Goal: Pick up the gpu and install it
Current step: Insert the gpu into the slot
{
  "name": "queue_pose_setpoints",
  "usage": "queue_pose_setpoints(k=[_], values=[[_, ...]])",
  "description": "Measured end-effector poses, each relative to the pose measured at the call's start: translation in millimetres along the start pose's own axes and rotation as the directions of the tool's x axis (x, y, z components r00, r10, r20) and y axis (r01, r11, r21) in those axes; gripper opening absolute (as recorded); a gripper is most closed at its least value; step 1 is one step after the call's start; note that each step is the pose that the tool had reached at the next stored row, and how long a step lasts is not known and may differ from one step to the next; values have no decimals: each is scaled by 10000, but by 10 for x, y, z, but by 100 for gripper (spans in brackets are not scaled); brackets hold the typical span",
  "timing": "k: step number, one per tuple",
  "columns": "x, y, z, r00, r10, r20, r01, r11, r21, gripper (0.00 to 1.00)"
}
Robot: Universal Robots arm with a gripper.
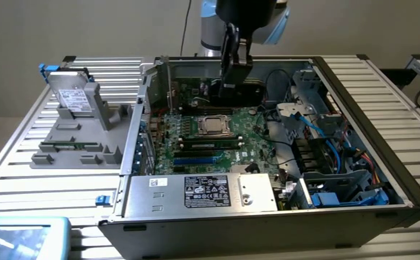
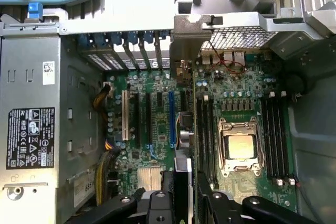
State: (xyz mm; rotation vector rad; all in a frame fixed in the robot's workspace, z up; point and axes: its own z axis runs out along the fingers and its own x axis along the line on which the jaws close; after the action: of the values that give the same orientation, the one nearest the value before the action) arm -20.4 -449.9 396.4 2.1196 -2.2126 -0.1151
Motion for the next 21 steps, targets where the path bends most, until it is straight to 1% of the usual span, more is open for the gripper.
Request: queue_pose_setpoints(k=[1,2,4,5,10,11,12,13,14,15,16,17,21], values=[[0,0,1,9999,-98,-43,98,9999,48,28],[0,0,3,9998,-183,-94,184,9998,76,28],[0,0,9,9994,-288,-212,290,9995,98,28],[0,0,10,9993,-294,-243,296,9995,103,28],[0,1,10,9993,-294,-244,296,9995,103,28],[-1,0,10,9993,-293,-251,296,9995,104,28],[-2,0,11,9992,-290,-283,293,9995,104,28],[-3,1,13,9989,-279,-364,283,9995,104,28],[-7,1,17,9985,-267,-478,272,9996,106,28],[-14,0,22,9980,-257,-578,264,9996,108,28],[-23,0,29,9976,-250,-648,257,9996,109,28],[-33,-1,39,9974,-246,-680,254,9996,110,28],[-53,12,106,9976,-177,-674,185,9998,116,28]])
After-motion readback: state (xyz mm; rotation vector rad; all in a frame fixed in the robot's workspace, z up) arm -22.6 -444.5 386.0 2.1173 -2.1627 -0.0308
